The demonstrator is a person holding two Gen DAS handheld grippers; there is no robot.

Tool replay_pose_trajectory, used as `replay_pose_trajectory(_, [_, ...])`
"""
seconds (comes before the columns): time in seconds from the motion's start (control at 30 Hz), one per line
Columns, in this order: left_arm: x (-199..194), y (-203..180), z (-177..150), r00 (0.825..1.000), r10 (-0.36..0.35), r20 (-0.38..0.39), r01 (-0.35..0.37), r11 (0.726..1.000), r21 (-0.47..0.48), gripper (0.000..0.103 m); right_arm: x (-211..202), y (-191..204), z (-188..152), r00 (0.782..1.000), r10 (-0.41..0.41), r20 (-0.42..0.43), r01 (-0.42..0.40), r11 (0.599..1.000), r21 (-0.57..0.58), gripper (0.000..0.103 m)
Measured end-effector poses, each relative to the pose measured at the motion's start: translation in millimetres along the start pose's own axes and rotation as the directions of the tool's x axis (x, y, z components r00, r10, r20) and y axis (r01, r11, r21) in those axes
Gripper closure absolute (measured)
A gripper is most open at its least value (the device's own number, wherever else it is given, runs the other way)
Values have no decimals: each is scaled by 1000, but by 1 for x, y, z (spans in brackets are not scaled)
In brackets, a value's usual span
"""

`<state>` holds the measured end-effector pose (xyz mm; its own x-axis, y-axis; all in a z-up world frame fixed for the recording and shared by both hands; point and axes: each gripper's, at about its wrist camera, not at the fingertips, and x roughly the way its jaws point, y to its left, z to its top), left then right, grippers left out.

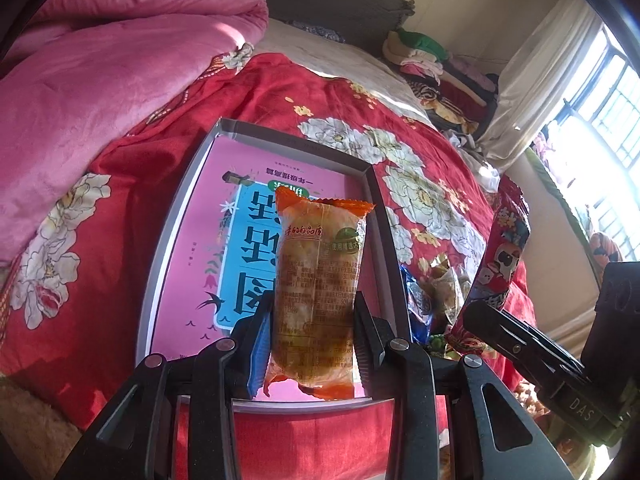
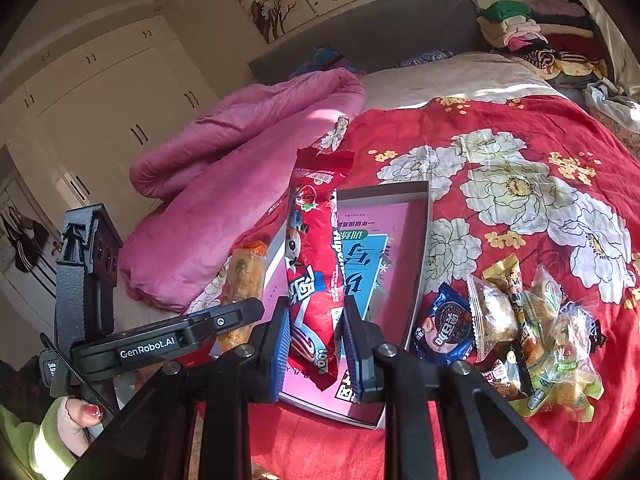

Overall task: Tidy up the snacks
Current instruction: 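Carry the pastry bar and red candy package over the silver tray with both tools, then lower and release the pastry bar with left tool while right tool releases red package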

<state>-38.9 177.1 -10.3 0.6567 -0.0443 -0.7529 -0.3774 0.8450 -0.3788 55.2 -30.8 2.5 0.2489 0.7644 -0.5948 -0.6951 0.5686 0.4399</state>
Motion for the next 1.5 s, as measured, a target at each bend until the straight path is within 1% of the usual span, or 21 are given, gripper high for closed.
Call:
replay_pose_trajectory(0.17, [9, 8, -1, 1000, 28, -9, -28, 1000, 6, 66, 16, -1, -9, 999, -13, -45, 13, 1000, 3, 78])
replay_pose_trajectory(0.33, [21, 14, -3, 996, 70, -46, -70, 997, 15, 66, 29, -6, -18, 996, -28, -80, 29, 1000, 8, 78])
replay_pose_trajectory(0.63, [31, 16, -8, 993, 96, -74, -94, 995, 28, 66, 43, -16, -31, 986, -56, -154, 61, 998, 25, 78])
replay_pose_trajectory(0.77, [34, 17, -8, 991, 106, -81, -104, 994, 29, 66, 48, -14, -36, 981, -69, -181, 72, 997, 12, 78])
replay_pose_trajectory(0.97, [36, 18, -9, 989, 119, -89, -116, 993, 38, 66, 51, -14, -41, 977, -74, -200, 78, 997, 11, 78])
replay_pose_trajectory(1.2, [43, 20, -12, 986, 137, -93, -133, 990, 50, 66, 56, -20, -47, 968, -119, -220, 123, 992, 5, 77])
replay_pose_trajectory(1.3, [46, 20, -13, 985, 143, -97, -138, 989, 52, 66, 56, -18, -48, 968, -129, -216, 128, 992, -18, 77])
replay_pose_trajectory(1.5, [54, 22, -14, 982, 146, -121, -141, 989, 52, 66, 55, -17, -49, 969, -126, -214, 125, 992, -21, 77])
